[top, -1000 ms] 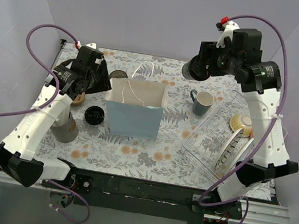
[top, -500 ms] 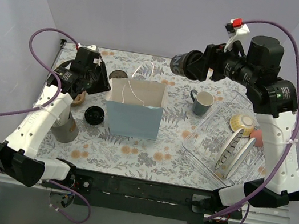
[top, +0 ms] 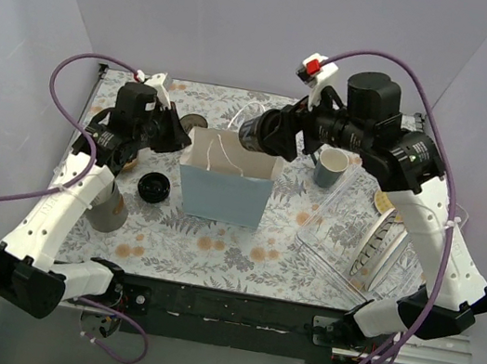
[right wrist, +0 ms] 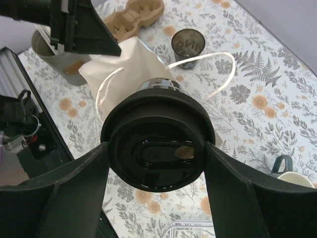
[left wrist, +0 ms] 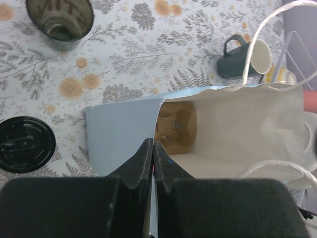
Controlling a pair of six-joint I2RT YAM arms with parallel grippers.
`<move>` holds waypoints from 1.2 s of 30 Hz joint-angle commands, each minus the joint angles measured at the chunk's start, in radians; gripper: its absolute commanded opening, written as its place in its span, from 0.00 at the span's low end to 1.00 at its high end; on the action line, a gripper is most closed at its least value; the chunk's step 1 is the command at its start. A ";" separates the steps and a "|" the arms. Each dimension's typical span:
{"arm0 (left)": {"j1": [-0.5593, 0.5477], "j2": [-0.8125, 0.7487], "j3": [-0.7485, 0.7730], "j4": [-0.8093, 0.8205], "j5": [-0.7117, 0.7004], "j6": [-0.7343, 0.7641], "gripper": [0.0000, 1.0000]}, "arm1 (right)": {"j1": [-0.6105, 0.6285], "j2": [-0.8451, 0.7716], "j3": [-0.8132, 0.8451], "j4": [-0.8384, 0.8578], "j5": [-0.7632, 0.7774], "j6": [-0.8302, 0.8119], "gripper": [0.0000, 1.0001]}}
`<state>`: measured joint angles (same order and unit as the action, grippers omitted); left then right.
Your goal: Pack the takeout coffee
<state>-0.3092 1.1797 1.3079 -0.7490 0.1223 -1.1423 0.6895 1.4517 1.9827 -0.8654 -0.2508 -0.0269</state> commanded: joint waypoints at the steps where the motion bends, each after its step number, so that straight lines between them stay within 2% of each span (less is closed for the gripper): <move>1: 0.002 -0.090 -0.047 0.173 0.109 0.067 0.00 | 0.056 -0.033 -0.058 0.000 0.096 -0.090 0.40; 4: 0.002 -0.109 -0.076 0.217 0.142 0.079 0.00 | 0.105 -0.031 -0.084 -0.004 0.169 -0.122 0.40; 11: 0.001 -0.155 -0.165 0.313 0.175 0.081 0.00 | 0.205 -0.045 -0.188 0.020 0.234 -0.139 0.39; 16: 0.002 -0.146 -0.157 0.275 0.140 0.066 0.00 | 0.303 -0.065 -0.232 0.031 0.251 -0.122 0.39; 17: 0.002 -0.150 -0.154 0.251 0.096 0.058 0.05 | 0.317 -0.068 -0.257 0.031 0.289 -0.120 0.39; 18: 0.002 -0.156 -0.154 0.196 0.071 0.053 0.22 | 0.330 -0.070 -0.266 0.032 0.298 -0.111 0.39; 20: 0.002 -0.184 -0.148 0.139 -0.002 0.049 0.31 | 0.364 -0.076 -0.288 0.032 0.321 -0.102 0.38; 22: 0.001 -0.201 -0.128 0.067 -0.019 0.056 0.41 | 0.392 -0.082 -0.297 0.031 0.346 -0.085 0.38; 25: 0.001 -0.227 -0.113 0.004 -0.018 0.076 0.51 | 0.415 -0.090 -0.315 0.031 0.372 -0.079 0.38; 32: 0.002 -0.272 -0.140 -0.073 -0.038 0.105 0.53 | 0.433 -0.099 -0.349 0.023 0.386 -0.085 0.37; 36: 0.002 -0.253 -0.170 -0.104 -0.192 0.085 0.56 | 0.435 -0.117 -0.384 0.016 0.415 -0.093 0.37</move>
<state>-0.3096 0.9188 1.1545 -0.7925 0.0738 -1.0592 1.1172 1.3808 1.6234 -0.8642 0.1215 -0.1123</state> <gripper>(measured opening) 0.546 0.772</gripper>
